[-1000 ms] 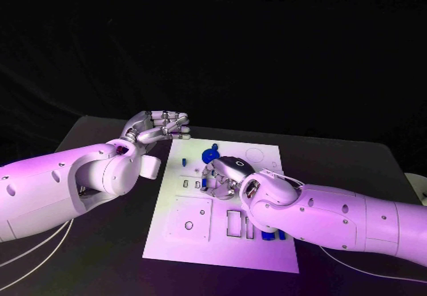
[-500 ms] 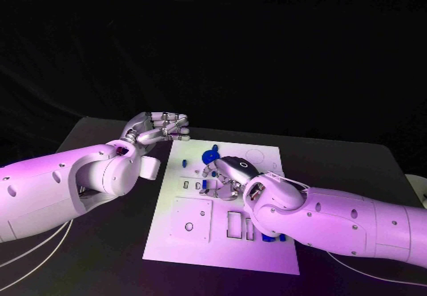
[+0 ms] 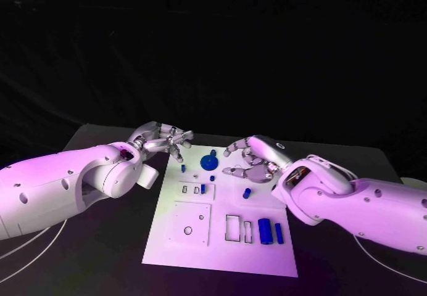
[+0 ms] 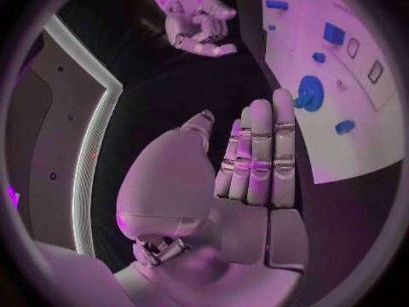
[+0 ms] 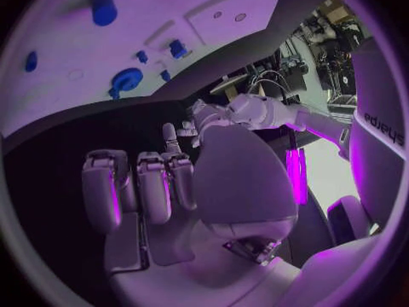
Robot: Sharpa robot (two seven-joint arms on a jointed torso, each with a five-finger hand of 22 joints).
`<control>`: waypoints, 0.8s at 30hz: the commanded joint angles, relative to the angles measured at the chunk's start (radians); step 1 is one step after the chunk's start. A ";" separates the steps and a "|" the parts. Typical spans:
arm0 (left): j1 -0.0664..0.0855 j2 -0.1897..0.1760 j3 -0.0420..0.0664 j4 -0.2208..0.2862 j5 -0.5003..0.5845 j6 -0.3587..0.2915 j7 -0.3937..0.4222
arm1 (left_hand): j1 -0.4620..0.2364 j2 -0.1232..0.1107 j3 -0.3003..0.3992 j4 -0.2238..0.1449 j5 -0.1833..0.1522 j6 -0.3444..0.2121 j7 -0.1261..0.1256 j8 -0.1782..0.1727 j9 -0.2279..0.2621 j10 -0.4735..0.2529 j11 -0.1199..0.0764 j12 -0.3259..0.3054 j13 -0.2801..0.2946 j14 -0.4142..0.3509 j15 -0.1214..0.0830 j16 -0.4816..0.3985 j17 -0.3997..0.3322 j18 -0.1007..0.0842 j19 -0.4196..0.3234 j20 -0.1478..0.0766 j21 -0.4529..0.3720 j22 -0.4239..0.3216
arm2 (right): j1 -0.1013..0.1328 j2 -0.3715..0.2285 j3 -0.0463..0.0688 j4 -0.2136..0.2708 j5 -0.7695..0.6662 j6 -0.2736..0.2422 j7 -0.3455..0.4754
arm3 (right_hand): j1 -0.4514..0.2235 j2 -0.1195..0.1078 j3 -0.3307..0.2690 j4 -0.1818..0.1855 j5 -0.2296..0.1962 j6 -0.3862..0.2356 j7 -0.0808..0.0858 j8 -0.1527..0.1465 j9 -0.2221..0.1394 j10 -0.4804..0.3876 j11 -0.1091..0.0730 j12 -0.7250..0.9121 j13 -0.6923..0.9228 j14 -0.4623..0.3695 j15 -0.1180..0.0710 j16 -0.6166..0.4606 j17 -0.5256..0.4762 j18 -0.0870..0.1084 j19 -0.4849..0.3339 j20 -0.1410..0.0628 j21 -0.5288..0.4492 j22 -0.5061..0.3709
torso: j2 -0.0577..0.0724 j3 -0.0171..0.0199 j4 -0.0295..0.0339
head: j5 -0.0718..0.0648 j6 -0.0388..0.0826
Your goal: Assemble the parts on the task board
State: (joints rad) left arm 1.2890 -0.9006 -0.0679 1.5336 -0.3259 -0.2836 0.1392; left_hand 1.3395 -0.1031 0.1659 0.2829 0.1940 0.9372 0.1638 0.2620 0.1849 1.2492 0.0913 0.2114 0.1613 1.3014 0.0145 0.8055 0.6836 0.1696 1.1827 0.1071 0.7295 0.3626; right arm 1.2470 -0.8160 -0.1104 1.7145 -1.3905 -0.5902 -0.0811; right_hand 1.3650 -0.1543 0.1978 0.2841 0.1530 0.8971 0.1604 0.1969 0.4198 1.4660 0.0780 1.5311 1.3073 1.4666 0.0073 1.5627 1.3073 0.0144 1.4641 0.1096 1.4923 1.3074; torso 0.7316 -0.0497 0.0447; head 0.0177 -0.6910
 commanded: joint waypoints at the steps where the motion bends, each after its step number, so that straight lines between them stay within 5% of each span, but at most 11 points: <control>1: 0.008 0.017 0.001 -0.016 -0.243 0.184 -0.252 | -0.067 0.021 0.010 -0.013 -0.005 -0.061 0.007 0.078 0.051 -0.081 -0.003 0.165 0.131 0.034 0.001 0.361 0.353 0.005 -0.034 -0.001 0.168 0.118 | 0.017 -0.047 0.001 0.011 0.209 0.035 0.099 | 0.006 -0.001 0.004 0.001 0.004 0.007 -0.001 0.005 0.001 0.063 0.001 0.001 0.221 0.095 0.000 -0.003 0.226 0.009 0.056 0.003 -0.001 0.196 | -0.018 0.0045 -0.0053 | 0.008 -0.009; 2: 0.010 0.023 0.001 -0.021 -0.266 0.207 -0.283 | -0.051 0.006 0.017 0.018 -0.005 -0.080 0.005 0.115 0.073 -0.118 -0.007 0.239 0.187 0.043 -0.002 0.415 0.407 0.001 -0.046 0.004 0.232 0.184 | 0.021 -0.061 0.001 0.013 0.229 0.038 0.101 | 0.004 -0.001 0.003 0.002 0.005 0.009 -0.001 0.006 0.001 0.064 0.000 0.001 0.222 0.095 -0.001 -0.003 0.227 0.009 0.057 0.002 0.000 0.197 | -0.021 0.0060 -0.0056 | 0.010 -0.012; 4: 0.019 0.037 0.001 -0.033 -0.321 0.260 -0.350 | -0.074 0.008 0.023 0.019 -0.006 -0.109 -0.007 0.204 0.121 -0.169 -0.011 0.429 0.319 0.118 -0.004 0.565 0.577 -0.024 0.025 -0.003 0.418 0.419 | 0.031 -0.089 0.001 0.011 0.267 0.044 0.102 | 0.002 0.001 0.004 0.003 0.007 0.011 -0.002 0.008 0.001 0.066 -0.001 0.003 0.224 0.096 -0.001 -0.002 0.228 0.008 0.059 0.002 0.003 0.199 | -0.026 0.0083 -0.0070 | 0.013 -0.016; 7: 0.029 0.052 0.001 -0.041 -0.377 0.302 -0.411 | -0.072 0.004 0.031 0.003 -0.005 -0.126 -0.021 0.256 0.147 -0.198 -0.018 0.532 0.388 0.148 -0.007 0.612 0.636 -0.036 0.050 -0.009 0.482 0.502 | 0.038 -0.110 0.001 0.003 0.293 0.047 0.101 | 0.001 0.001 0.004 0.003 0.009 0.012 -0.003 0.009 0.001 0.067 -0.001 0.004 0.224 0.096 -0.002 -0.002 0.229 0.008 0.060 0.002 0.004 0.200 | -0.031 0.0109 -0.0095 | 0.019 -0.022; 8: 0.033 0.057 0.001 -0.044 -0.395 0.314 -0.429 | -0.080 0.009 0.030 0.009 -0.007 -0.109 -0.020 0.278 0.157 -0.180 -0.025 0.566 0.407 0.174 -0.013 0.645 0.685 -0.046 0.080 -0.010 0.517 0.563 | 0.039 -0.115 0.001 0.000 0.300 0.048 0.100 | 0.001 0.001 0.004 0.003 0.009 0.012 -0.003 0.009 0.001 0.067 -0.001 0.004 0.224 0.096 -0.002 -0.002 0.229 0.008 0.060 0.002 0.004 0.200 | -0.032 0.0112 -0.0097 | 0.020 -0.023; 9: 0.039 0.066 0.001 -0.047 -0.422 0.335 -0.459 | -0.097 0.009 0.028 0.012 -0.006 -0.096 -0.040 0.326 0.186 -0.136 -0.041 0.686 0.507 0.218 -0.031 0.697 0.766 -0.063 0.133 -0.023 0.577 0.661 | 0.041 -0.122 0.001 -0.005 0.309 0.049 0.097 | 0.001 0.001 0.004 0.003 0.009 0.012 -0.003 0.009 0.001 0.067 -0.001 0.004 0.224 0.096 -0.002 -0.002 0.229 0.008 0.060 0.002 0.004 0.200 | -0.034 0.0121 -0.0099 | 0.023 -0.026; 10: 0.045 0.076 0.001 -0.051 -0.447 0.359 -0.489 | -0.097 0.009 0.028 0.012 -0.006 -0.096 -0.040 0.326 0.186 -0.136 -0.041 0.686 0.507 0.218 -0.031 0.697 0.766 -0.063 0.133 -0.023 0.577 0.661 | 0.043 -0.128 0.001 -0.009 0.316 0.050 0.095 | 0.001 0.002 0.004 0.003 0.010 0.013 -0.003 0.009 0.001 0.067 -0.002 0.004 0.225 0.096 -0.002 -0.002 0.228 0.007 0.060 0.001 0.005 0.201 | -0.035 0.0131 -0.0097 | 0.025 -0.028; 11: 0.050 0.083 0.001 -0.055 -0.466 0.378 -0.512 | -0.104 0.009 0.027 0.010 -0.007 -0.082 -0.050 0.354 0.203 -0.081 -0.053 0.785 0.616 0.235 -0.039 0.718 0.800 -0.072 0.160 -0.030 0.606 0.710 | 0.044 -0.131 0.001 -0.012 0.320 0.051 0.093 | 0.001 0.002 0.004 0.003 0.010 0.013 -0.003 0.009 0.001 0.067 -0.002 0.004 0.225 0.096 -0.002 -0.002 0.228 0.007 0.060 0.001 0.005 0.201 | -0.037 0.0143 -0.0096 | 0.027 -0.028; 15: 0.069 0.128 -0.001 -0.080 -0.569 0.456 -0.591 | -0.164 0.010 0.001 0.012 -0.008 -0.081 -0.080 0.434 0.271 0.027 -0.079 0.995 0.862 0.266 -0.065 0.759 0.876 -0.098 0.235 -0.060 0.682 0.851 | 0.047 -0.142 0.000 -0.025 0.332 0.053 0.081 | 0.000 0.002 0.003 0.003 0.012 0.014 -0.004 0.010 0.001 0.067 -0.002 0.004 0.225 0.096 -0.002 -0.002 0.228 0.007 0.061 0.001 0.005 0.201 | -0.043 0.0185 -0.0077 | 0.033 -0.038; 24: 0.087 0.211 -0.017 -0.136 -0.678 0.548 -0.650 | -0.200 0.018 -0.022 0.012 -0.009 -0.090 -0.084 0.456 0.302 0.040 -0.084 1.028 0.905 0.268 -0.070 0.763 0.882 -0.106 0.256 -0.066 0.700 0.889 | 0.048 -0.141 -0.002 -0.040 0.337 0.056 0.062 | -0.003 0.001 0.002 0.004 0.020 0.017 -0.005 0.012 0.001 0.067 -0.003 0.003 0.224 0.095 -0.004 -0.004 0.224 0.007 0.061 0.000 0.005 0.201 | -0.047 0.0206 -0.0051 | 0.038 -0.045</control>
State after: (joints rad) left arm 1.3729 -0.6930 -0.0847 1.4033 -0.9218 0.1818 -0.4539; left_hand 1.1497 -0.0842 0.1512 0.2933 0.1859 0.8505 0.0831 0.7122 0.4853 1.2820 0.0055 1.2356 1.0656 1.4635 -0.0483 1.5627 1.3080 0.0838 1.4322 0.0385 1.4254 1.2511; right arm 1.2939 -0.9583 -0.1123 1.6751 -1.0680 -0.5527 -0.0116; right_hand 1.3650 -0.1544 0.1977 0.2841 0.1685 0.9074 0.1574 0.2047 0.4197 1.4660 0.0779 1.5311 1.3081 1.4666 0.0072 1.5627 1.3080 0.0144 1.4641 0.1095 1.4924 1.3081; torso 0.6867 -0.0301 0.0386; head 0.0538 -0.7342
